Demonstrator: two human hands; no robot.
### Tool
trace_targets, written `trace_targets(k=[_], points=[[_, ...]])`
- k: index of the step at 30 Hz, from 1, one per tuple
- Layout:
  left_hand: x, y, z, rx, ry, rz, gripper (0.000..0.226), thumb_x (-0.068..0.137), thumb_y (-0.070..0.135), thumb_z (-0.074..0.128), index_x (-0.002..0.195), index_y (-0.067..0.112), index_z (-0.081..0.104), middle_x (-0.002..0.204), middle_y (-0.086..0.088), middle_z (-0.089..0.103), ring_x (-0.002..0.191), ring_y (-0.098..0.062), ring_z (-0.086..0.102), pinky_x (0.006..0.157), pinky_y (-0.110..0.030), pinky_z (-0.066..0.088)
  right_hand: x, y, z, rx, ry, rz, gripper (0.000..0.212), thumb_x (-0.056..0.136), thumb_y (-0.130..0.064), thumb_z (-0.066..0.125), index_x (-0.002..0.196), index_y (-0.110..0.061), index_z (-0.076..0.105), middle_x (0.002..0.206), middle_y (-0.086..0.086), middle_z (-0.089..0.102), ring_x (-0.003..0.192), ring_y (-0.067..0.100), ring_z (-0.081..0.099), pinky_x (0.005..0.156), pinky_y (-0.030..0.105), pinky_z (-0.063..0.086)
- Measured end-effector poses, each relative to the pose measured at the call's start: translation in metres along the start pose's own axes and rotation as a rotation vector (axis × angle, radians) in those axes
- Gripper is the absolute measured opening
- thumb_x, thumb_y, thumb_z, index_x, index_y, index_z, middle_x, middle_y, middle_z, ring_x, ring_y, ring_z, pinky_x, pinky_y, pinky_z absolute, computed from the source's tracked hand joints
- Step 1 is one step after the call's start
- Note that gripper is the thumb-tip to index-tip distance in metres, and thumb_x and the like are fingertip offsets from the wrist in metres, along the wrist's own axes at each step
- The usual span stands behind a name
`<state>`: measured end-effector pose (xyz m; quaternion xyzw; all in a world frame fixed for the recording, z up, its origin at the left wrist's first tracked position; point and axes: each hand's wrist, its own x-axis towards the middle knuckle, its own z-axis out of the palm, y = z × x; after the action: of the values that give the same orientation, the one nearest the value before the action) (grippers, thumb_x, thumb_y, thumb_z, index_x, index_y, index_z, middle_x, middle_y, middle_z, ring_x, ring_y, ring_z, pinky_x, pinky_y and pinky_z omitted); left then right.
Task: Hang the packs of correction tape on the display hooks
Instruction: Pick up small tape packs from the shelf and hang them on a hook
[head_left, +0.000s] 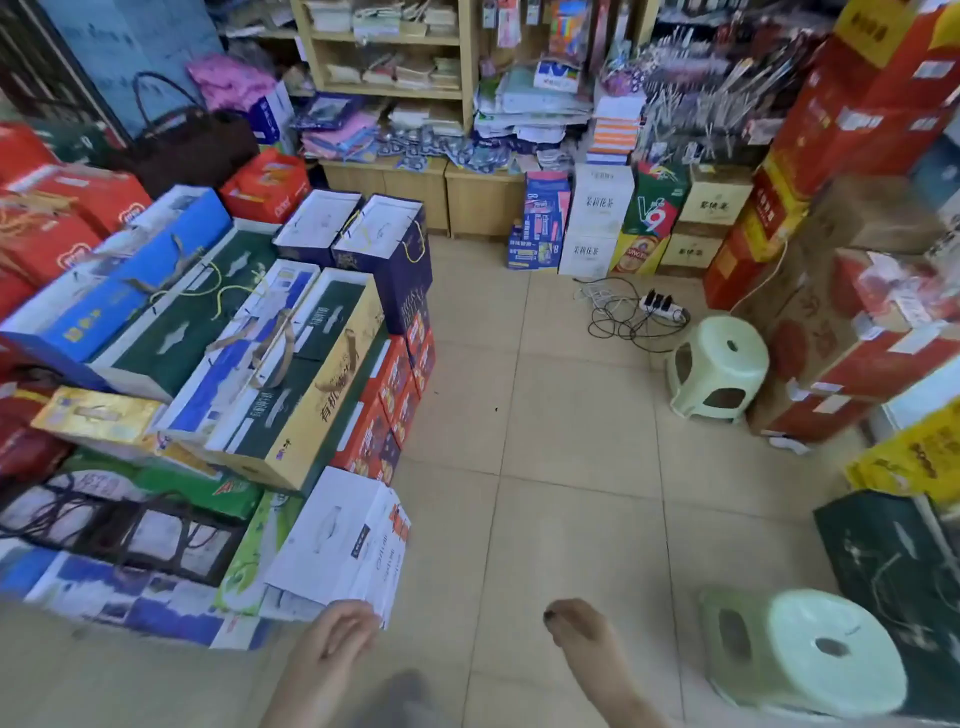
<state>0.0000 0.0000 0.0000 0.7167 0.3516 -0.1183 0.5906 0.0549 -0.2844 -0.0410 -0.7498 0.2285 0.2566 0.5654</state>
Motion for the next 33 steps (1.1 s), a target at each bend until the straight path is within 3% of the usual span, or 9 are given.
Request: trace_targets(k=[5,8,11,14,17,20,23,27,33], points=[[0.042,0.048,-0.002,-0.111,0.010,0.090,0.010,0.100,0.004,0.063,0.099,0.007,0.072,0.095,-0.004,0.080,0.090,-0.022,0.078,0.083,-0.034,0.057,0.032,-0.086,0.015,0.041,-0.006,-0.121,0.008,0.097,-0.010,0.066,0.100,-0.015,0.071,0.095,0.000,0.073,0.095,0.020,0.068,0.076,0.017,0.047],[0.081,0.082,-0.007,-0.133,0.003,0.135,0.012,0.102,0.003,0.060,0.101,0.008,0.071,0.100,-0.006,0.079,0.092,-0.020,0.077,0.085,-0.031,0.055,0.054,-0.140,0.031,0.104,-0.015,-0.191,0.010,0.098,-0.014,0.065,0.106,-0.012,0.071,0.098,0.003,0.073,0.093,0.018,0.065,0.081,0.019,0.047],[0.129,0.119,-0.014,-0.142,-0.025,0.169,0.005,0.099,0.009,0.066,0.101,0.012,0.070,0.102,-0.005,0.078,0.098,-0.021,0.076,0.088,-0.033,0.056,0.083,-0.188,0.048,0.116,-0.003,-0.214,0.014,0.101,-0.010,0.061,0.105,-0.018,0.071,0.106,0.007,0.075,0.103,0.023,0.068,0.093,0.030,0.050],[0.174,0.156,-0.022,-0.080,-0.050,0.204,0.016,0.103,0.004,0.057,0.104,0.014,0.070,0.106,-0.002,0.078,0.101,-0.017,0.075,0.092,-0.034,0.056,0.110,-0.221,0.062,0.120,0.025,-0.187,0.014,0.101,-0.012,0.061,0.105,-0.021,0.071,0.107,0.005,0.076,0.108,0.024,0.069,0.102,0.037,0.050],[0.212,0.200,-0.026,-0.009,-0.082,0.235,0.015,0.104,0.010,0.058,0.106,0.016,0.070,0.108,0.001,0.077,0.099,-0.010,0.075,0.095,-0.033,0.057,0.134,-0.246,0.067,0.142,0.051,-0.159,0.014,0.101,-0.010,0.061,0.106,-0.019,0.071,0.107,0.006,0.076,0.106,0.022,0.069,0.097,0.032,0.051],[0.245,0.239,-0.025,0.025,-0.097,0.221,0.014,0.104,0.013,0.058,0.111,0.018,0.070,0.109,0.002,0.077,0.102,-0.016,0.074,0.095,-0.036,0.057,0.157,-0.267,0.065,0.179,0.061,-0.117,0.014,0.102,-0.007,0.060,0.104,-0.017,0.070,0.104,0.006,0.075,0.099,0.020,0.069,0.084,0.019,0.051],[0.276,0.271,-0.014,0.038,-0.107,0.217,0.013,0.103,0.013,0.060,0.111,0.015,0.069,0.107,-0.003,0.076,0.101,-0.027,0.073,0.090,-0.034,0.057,0.183,-0.285,0.058,0.202,0.077,-0.097,0.015,0.102,-0.007,0.060,0.104,-0.017,0.071,0.103,0.006,0.075,0.100,0.021,0.069,0.082,0.018,0.049],[0.316,0.296,0.004,0.096,-0.103,0.191,0.013,0.103,0.013,0.060,0.110,0.016,0.070,0.108,0.000,0.076,0.103,-0.017,0.075,0.090,-0.027,0.057,0.230,-0.312,0.041,0.218,0.089,-0.049,0.013,0.101,-0.009,0.061,0.103,-0.017,0.071,0.103,0.004,0.075,0.097,0.017,0.068,0.079,0.022,0.050],[0.363,0.329,0.051,0.085,-0.034,0.088,0.011,0.103,0.017,0.060,0.111,0.016,0.067,0.113,-0.001,0.074,0.107,-0.022,0.071,0.087,-0.030,0.055,0.329,-0.378,0.013,0.179,0.024,-0.065,0.012,0.102,-0.008,0.060,0.102,-0.016,0.069,0.097,0.005,0.072,0.094,0.019,0.066,0.088,0.028,0.048]])
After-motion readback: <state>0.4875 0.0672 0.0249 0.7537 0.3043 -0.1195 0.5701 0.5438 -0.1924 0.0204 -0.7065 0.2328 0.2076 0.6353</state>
